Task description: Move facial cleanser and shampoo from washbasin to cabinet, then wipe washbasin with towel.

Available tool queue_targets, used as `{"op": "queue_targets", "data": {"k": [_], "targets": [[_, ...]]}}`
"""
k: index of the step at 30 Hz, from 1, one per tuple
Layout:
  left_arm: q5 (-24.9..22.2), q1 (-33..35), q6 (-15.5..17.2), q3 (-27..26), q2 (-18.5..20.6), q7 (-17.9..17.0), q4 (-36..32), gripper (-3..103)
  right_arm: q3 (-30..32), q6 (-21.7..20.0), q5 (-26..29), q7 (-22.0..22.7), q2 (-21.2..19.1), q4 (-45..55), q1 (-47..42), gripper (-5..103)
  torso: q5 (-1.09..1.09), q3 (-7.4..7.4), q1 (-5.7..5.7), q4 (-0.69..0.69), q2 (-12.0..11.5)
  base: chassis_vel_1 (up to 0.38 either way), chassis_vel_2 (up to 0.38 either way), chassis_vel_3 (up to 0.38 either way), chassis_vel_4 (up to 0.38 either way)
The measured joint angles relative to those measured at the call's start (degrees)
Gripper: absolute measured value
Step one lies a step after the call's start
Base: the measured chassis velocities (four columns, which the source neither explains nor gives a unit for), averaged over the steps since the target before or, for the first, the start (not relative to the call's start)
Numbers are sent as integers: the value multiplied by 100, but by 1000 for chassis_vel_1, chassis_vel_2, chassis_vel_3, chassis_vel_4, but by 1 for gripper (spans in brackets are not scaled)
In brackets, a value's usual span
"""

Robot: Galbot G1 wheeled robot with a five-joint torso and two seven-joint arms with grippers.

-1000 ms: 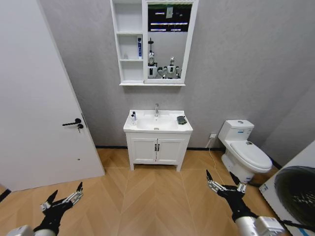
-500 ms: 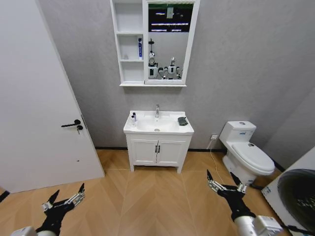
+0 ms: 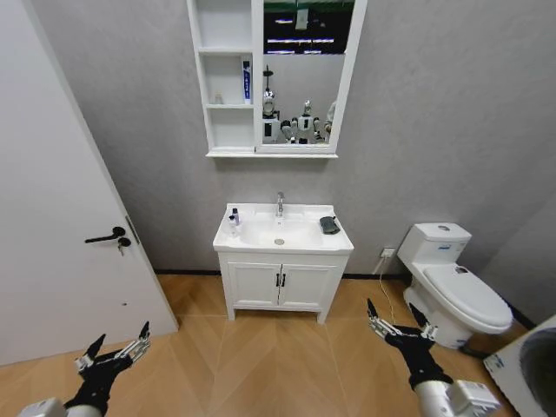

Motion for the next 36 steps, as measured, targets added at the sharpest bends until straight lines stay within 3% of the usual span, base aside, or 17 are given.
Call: {"op": "queue_targets", "data": {"k": [18, 25, 32, 36], "targets": [[24, -42, 31, 61, 69, 12, 0, 100, 57, 18, -38, 31, -94, 0, 28, 100, -2, 0, 1, 1, 0, -204, 201, 196, -206], [78, -63, 34, 71, 197, 42, 0, 100, 50, 254, -32, -164, -51, 0, 61, 100, -2, -2, -5, 0, 2, -22, 32, 40, -29], [129, -70, 46, 98, 294, 71, 0, 100, 33, 187, -37, -18, -28, 0, 43, 100, -1, -1, -4, 0, 2, 0, -3, -8, 3], [170, -86, 47, 138, 310, 89, 0, 100, 85, 375, -73, -242, -13, 0, 43, 100, -1, 0, 0, 1, 0, 0, 0, 0, 0]]}}
